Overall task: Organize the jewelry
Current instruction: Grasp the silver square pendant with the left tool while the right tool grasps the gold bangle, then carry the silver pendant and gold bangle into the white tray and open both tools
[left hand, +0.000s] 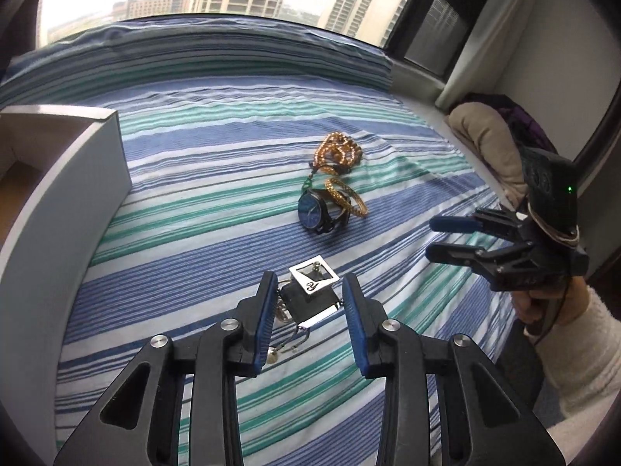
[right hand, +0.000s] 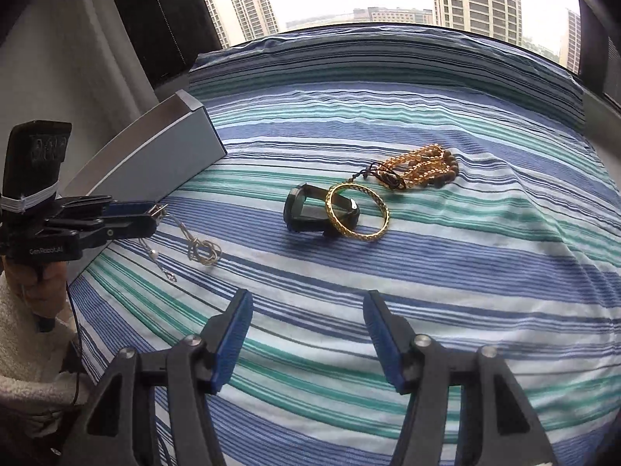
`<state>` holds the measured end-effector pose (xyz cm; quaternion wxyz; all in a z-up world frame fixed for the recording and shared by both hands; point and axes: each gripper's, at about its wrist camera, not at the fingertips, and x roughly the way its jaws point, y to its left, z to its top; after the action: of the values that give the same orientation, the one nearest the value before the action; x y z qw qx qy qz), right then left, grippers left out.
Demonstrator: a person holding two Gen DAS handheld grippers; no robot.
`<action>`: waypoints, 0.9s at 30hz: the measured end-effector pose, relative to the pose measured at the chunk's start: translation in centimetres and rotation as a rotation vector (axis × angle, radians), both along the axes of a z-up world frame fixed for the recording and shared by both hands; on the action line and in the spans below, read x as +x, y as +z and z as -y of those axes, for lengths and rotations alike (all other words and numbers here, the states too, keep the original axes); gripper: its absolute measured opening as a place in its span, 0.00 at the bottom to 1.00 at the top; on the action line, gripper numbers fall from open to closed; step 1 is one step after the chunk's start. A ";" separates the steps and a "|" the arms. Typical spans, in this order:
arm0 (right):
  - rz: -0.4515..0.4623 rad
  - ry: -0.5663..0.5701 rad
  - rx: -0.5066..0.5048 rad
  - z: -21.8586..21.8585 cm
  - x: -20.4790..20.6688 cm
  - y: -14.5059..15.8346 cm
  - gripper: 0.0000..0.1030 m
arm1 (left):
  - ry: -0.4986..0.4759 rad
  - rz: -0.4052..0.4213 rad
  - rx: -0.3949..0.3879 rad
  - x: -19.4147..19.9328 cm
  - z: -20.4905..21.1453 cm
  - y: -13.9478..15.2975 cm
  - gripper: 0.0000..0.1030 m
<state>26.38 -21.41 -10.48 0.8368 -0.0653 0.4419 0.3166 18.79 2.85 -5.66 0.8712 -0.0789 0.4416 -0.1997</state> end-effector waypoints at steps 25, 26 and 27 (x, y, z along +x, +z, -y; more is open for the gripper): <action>-0.015 0.293 -0.186 -5.4 6.6 -4.1 0.05 | 0.176 -0.020 -0.078 -2.8 -6.3 1.7 0.33; -0.024 0.284 -0.162 -5.0 6.3 -3.6 0.05 | 0.181 -0.021 -0.081 -3.0 -6.4 1.8 0.33; -0.031 0.275 -0.138 -4.7 6.0 -3.2 0.05 | 0.188 -0.022 -0.084 -3.2 -6.6 1.9 0.33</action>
<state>32.36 -16.70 -13.64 0.7721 -0.1777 0.4625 0.3979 15.60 9.48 -3.72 0.8770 -0.1584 0.4331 -0.1346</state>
